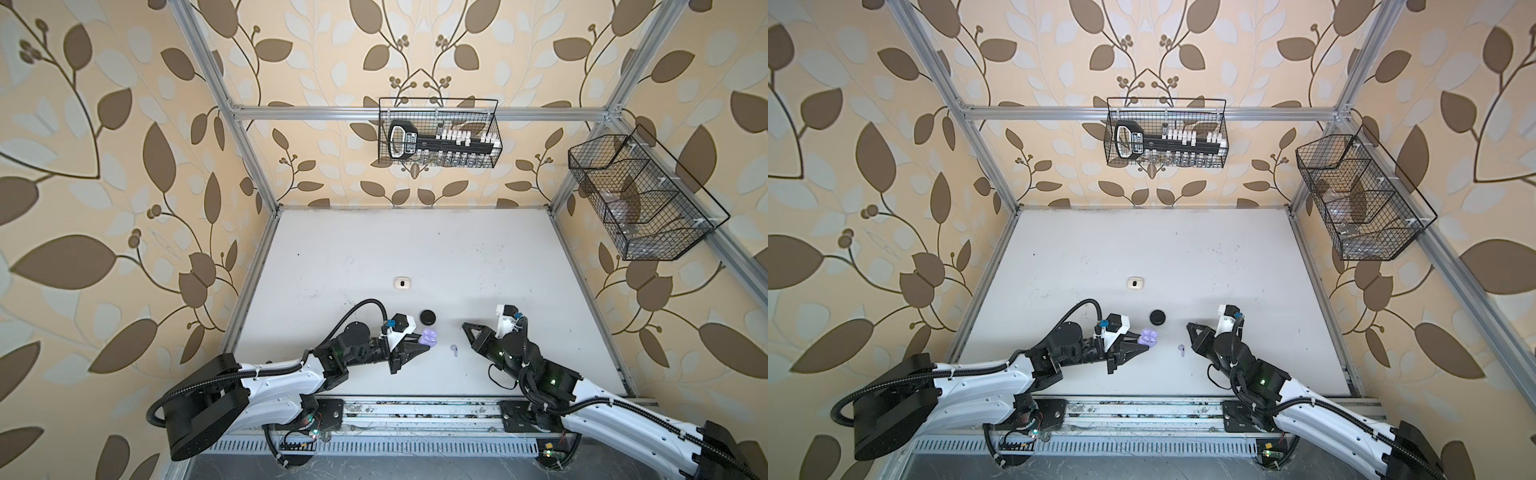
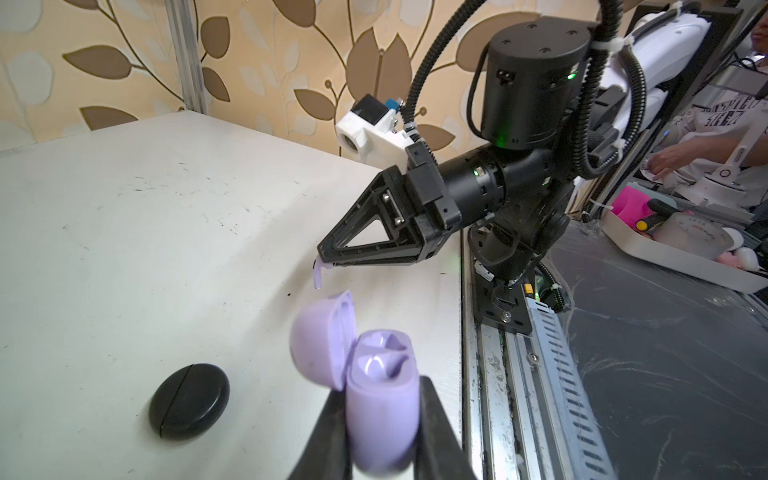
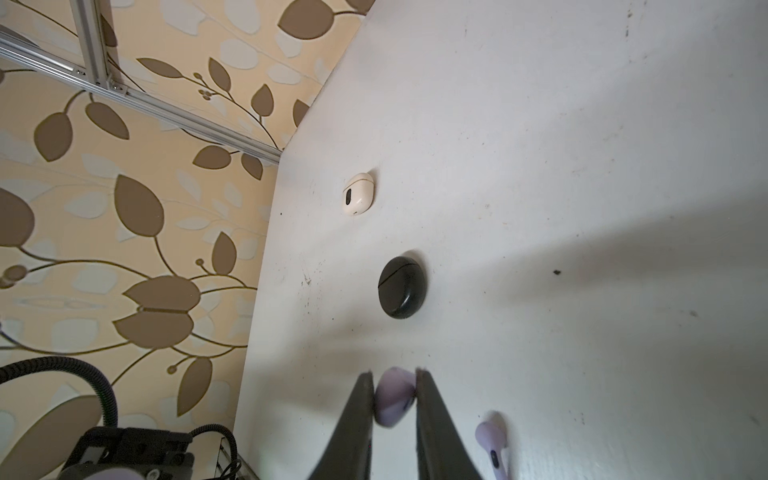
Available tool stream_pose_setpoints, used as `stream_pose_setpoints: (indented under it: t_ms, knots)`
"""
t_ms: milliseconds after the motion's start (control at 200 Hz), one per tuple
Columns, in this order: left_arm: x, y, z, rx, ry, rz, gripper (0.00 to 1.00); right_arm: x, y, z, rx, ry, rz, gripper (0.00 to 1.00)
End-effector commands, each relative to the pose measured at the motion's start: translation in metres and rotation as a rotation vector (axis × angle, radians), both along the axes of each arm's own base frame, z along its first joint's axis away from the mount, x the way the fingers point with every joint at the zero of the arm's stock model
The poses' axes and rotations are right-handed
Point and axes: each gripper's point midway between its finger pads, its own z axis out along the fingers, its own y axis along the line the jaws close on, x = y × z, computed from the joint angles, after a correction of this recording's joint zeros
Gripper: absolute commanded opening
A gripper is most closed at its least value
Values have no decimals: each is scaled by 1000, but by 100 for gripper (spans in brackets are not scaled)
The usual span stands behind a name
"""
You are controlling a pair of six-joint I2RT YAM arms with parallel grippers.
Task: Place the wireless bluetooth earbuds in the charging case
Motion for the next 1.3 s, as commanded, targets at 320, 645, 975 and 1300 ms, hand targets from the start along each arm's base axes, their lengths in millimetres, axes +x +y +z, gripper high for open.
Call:
stream_pose_setpoints:
  t_ms: [320, 645, 975, 1300]
  knots:
    - [8, 1, 36, -97, -85, 51, 0, 6, -25, -36, -258, 146, 3, 21]
    - [9, 6, 41, -93, -104, 70, 0, -15, -53, -8, -738, 262, 49, 37]
    - [10, 22, 49, -87, -116, 134, 0, -43, -66, -42, -866, 478, 227, 45]
    - [11, 30, 50, -71, -159, 161, 0, -72, -84, -73, -995, 690, 259, 12]
